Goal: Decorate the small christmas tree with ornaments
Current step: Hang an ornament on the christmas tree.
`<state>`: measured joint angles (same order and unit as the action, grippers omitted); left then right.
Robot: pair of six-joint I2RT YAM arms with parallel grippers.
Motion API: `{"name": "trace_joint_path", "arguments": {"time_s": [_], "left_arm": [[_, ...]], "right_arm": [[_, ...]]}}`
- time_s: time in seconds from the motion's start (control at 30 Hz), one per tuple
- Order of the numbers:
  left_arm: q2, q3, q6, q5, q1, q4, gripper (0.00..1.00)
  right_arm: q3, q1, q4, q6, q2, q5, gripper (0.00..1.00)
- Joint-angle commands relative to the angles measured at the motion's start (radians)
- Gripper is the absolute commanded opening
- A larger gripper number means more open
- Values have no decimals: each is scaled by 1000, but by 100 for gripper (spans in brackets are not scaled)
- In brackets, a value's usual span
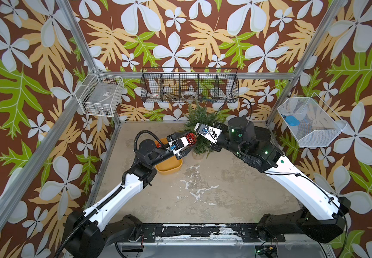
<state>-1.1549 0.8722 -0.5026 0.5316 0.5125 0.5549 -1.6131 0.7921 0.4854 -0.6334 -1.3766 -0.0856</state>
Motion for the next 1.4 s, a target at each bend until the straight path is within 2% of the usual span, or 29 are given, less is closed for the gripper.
{"name": "trace_joint_path", "arguments": {"time_s": [0.0, 1.37], "left_arm": [[-3, 13, -5, 6, 1, 16, 19], [-81, 32, -4, -84, 2, 42, 19]], "right_arm": [[2, 0, -22, -1, -2, -33, 0], [-61, -2, -25, -30, -107, -111, 0]]}}
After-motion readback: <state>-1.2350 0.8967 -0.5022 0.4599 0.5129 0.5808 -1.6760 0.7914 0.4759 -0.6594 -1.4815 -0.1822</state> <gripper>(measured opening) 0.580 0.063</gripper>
